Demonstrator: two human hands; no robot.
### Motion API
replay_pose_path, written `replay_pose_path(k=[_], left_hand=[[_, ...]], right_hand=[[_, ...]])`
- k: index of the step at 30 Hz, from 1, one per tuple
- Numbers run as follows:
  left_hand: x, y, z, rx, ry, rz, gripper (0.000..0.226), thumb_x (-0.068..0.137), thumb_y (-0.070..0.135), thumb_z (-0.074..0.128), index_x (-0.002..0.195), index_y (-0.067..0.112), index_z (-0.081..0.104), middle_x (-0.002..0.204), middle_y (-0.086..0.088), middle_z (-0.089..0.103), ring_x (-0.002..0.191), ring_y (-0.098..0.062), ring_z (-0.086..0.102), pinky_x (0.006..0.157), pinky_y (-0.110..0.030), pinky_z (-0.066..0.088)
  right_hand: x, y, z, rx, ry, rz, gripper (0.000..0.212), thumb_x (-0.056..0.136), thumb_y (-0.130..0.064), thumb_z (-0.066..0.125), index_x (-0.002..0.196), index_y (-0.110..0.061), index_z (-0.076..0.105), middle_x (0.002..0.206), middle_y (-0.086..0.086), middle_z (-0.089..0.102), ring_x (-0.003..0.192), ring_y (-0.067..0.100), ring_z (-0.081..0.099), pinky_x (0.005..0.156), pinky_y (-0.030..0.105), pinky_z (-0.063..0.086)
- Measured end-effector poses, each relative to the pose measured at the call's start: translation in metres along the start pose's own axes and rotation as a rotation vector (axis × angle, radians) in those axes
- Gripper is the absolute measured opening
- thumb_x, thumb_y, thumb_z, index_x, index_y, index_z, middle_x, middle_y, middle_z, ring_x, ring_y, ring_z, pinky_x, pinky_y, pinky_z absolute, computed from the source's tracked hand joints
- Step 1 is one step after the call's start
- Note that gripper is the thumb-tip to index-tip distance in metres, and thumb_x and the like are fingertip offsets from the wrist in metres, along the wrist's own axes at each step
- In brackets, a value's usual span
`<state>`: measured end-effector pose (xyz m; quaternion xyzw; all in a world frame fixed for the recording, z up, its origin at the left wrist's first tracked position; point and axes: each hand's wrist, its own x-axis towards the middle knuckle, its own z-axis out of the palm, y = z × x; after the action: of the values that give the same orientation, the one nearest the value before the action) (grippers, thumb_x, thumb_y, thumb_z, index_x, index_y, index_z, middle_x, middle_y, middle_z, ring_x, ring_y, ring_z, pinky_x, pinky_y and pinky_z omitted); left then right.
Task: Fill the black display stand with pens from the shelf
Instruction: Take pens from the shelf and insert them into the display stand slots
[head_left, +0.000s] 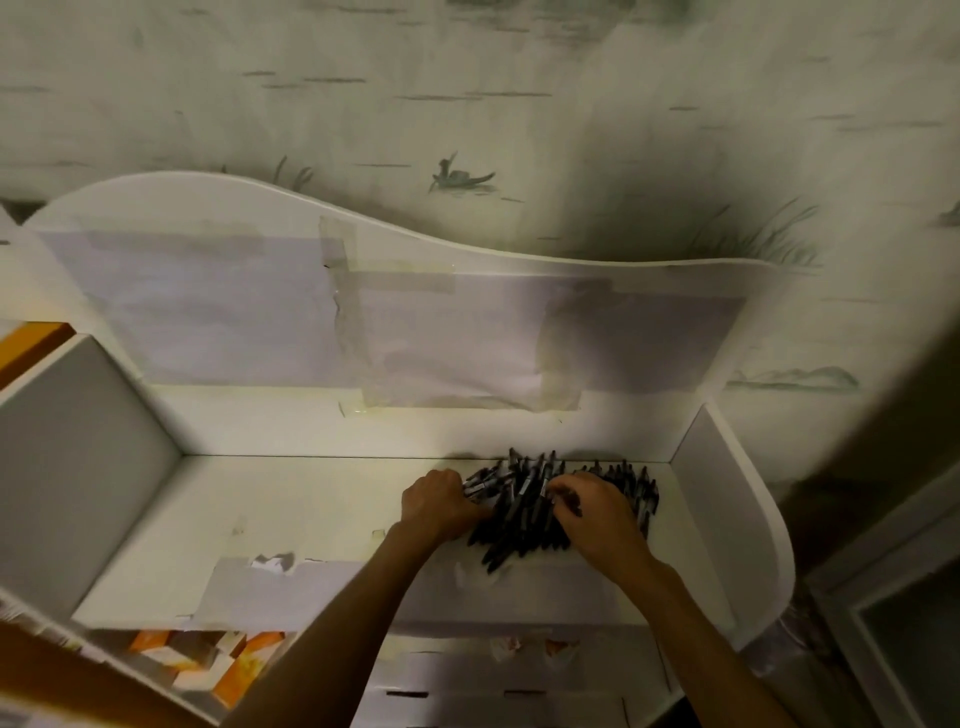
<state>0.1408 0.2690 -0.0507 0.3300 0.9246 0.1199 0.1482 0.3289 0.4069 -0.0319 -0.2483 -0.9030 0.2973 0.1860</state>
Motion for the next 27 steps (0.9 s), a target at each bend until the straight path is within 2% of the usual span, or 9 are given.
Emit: replay_pose_path(k=[3,5,8,10,13,16,21,23,27], left_hand=[[-0.006,-0.023,-0.001,0.076,0.055,-0.045,0.044,0.069,0.067,0.062,0.078,0.024,0.057,0.071,0.008,0.055,0.063,-0.007,0.052,0.052,-0.023,0.034],[-0.009,-0.032,0.000,0.144,0.099,-0.068,0.049,0.073,0.069,0.057,0.089,0.023,0.058,0.070,0.009,0.052,0.065,-0.009,0.052,0.055,-0.025,0.036],[-0.010,-0.028,0.001,0.217,0.120,-0.053,0.060,0.076,0.073,0.054,0.109,0.023,0.049,0.090,0.003,0.059,0.076,-0.016,0.054,0.065,-0.029,0.041],[-0.009,-0.024,0.001,0.237,0.100,-0.044,0.054,0.080,0.065,0.056,0.109,0.019,0.053,0.090,0.003,0.058,0.081,-0.017,0.059,0.066,-0.029,0.042],[-0.009,-0.024,-0.002,0.202,0.059,-0.097,0.036,0.081,0.053,0.058,0.093,0.019,0.058,0.074,0.007,0.050,0.074,-0.016,0.055,0.065,-0.027,0.042],[-0.007,-0.026,-0.005,0.095,0.085,-0.166,0.029,0.080,0.047,0.057,0.088,0.019,0.061,0.069,0.007,0.050,0.065,-0.011,0.051,0.059,-0.025,0.039],[-0.010,-0.028,-0.009,-0.146,0.219,-0.183,0.028,0.069,0.046,0.053,0.092,0.029,0.059,0.067,0.011,0.056,0.061,-0.010,0.054,0.054,-0.022,0.038],[-0.010,-0.027,-0.011,-0.255,0.301,-0.161,0.026,0.071,0.049,0.054,0.094,0.036,0.058,0.065,0.013,0.057,0.060,-0.010,0.055,0.053,-0.022,0.036],[-0.010,-0.017,-0.014,-0.723,0.528,-0.091,0.007,0.085,0.041,0.068,0.086,0.041,0.060,0.068,0.018,0.061,0.069,-0.003,0.061,0.057,-0.022,0.043]], right_hand=[[0.004,-0.004,-0.001,-0.002,-0.007,-0.004,0.020,0.095,-0.013,0.060,0.112,-0.017,0.070,0.105,0.000,0.067,0.090,0.011,0.061,0.084,0.024,0.053],[0.008,-0.008,0.000,-0.009,-0.006,-0.016,0.022,0.095,-0.012,0.059,0.114,-0.017,0.070,0.107,0.000,0.068,0.091,0.011,0.062,0.085,0.025,0.053],[0.014,-0.015,0.004,-0.022,-0.011,-0.030,0.024,0.095,-0.012,0.060,0.115,-0.018,0.071,0.109,0.000,0.068,0.090,0.011,0.062,0.084,0.023,0.052],[0.017,-0.018,0.006,-0.039,-0.008,-0.044,0.023,0.095,-0.012,0.061,0.115,-0.018,0.071,0.110,0.001,0.068,0.089,0.010,0.062,0.081,0.021,0.051],[0.020,-0.021,0.008,-0.051,-0.012,-0.039,0.022,0.095,-0.015,0.061,0.115,-0.018,0.071,0.110,0.001,0.070,0.091,0.012,0.064,0.083,0.025,0.054],[0.023,-0.022,0.008,-0.084,-0.034,-0.019,0.022,0.095,-0.018,0.060,0.115,-0.019,0.070,0.110,0.001,0.070,0.092,0.014,0.064,0.084,0.030,0.056],[0.026,-0.022,0.006,-0.146,-0.013,-0.027,0.022,0.096,-0.019,0.058,0.115,-0.019,0.070,0.107,0.001,0.071,0.088,0.012,0.063,0.073,0.019,0.046],[0.027,-0.023,0.004,-0.170,-0.001,-0.044,0.021,0.096,-0.019,0.058,0.113,-0.019,0.071,0.105,0.001,0.072,0.085,0.011,0.064,0.073,0.017,0.046],[0.028,-0.025,0.002,-0.239,0.051,-0.088,0.020,0.095,-0.021,0.059,0.111,-0.017,0.071,0.107,0.000,0.070,0.088,0.011,0.063,0.077,0.019,0.049]])
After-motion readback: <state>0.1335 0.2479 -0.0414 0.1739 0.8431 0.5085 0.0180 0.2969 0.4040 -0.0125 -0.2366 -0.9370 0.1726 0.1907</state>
